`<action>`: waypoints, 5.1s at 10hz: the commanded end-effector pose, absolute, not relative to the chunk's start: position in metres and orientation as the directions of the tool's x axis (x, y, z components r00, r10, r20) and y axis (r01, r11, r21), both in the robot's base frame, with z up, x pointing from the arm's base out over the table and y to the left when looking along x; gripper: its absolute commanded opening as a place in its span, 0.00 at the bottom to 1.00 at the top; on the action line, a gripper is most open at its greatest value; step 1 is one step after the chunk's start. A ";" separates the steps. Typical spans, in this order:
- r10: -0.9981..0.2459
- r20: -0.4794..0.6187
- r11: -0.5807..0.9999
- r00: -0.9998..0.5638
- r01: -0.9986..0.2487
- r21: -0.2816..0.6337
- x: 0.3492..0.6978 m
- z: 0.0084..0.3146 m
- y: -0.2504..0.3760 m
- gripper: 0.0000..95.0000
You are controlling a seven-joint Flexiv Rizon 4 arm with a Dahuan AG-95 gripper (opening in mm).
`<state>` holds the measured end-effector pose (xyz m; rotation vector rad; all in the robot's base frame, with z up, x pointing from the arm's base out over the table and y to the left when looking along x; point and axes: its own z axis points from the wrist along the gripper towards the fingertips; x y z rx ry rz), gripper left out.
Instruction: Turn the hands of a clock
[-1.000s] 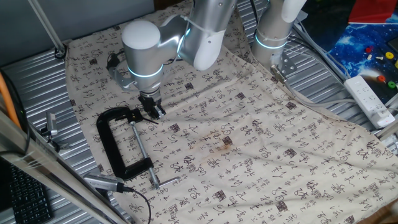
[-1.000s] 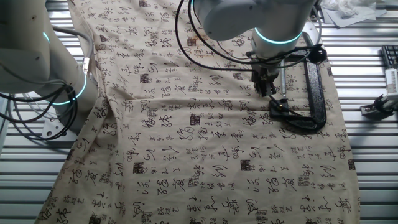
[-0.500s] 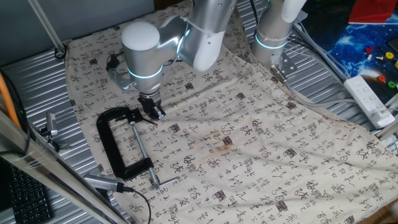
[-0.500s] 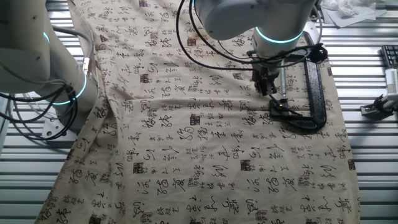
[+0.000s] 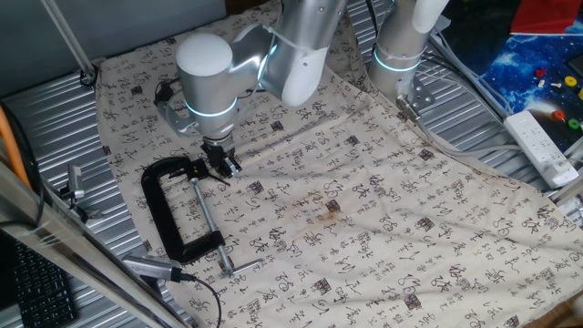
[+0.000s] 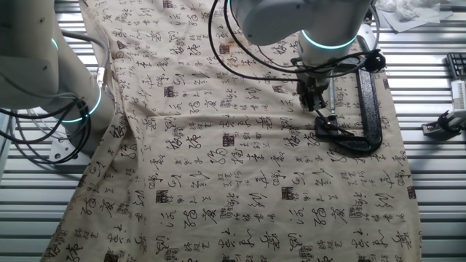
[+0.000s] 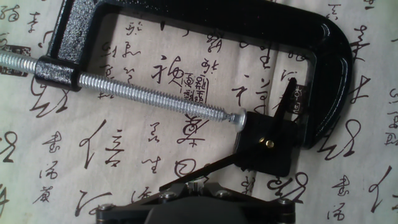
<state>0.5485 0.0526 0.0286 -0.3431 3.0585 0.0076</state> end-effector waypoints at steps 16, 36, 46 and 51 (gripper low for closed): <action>-0.212 -0.063 0.977 -0.975 -0.212 -0.002 0.567 0.027 0.060 0.00; -0.194 -0.058 0.981 -0.979 -0.195 -0.001 0.594 0.027 0.069 0.00; -0.185 -0.054 0.983 -0.981 -0.186 0.001 0.585 0.027 0.071 0.00; -0.114 -0.052 0.993 -0.992 -0.115 0.003 0.547 0.047 0.064 0.00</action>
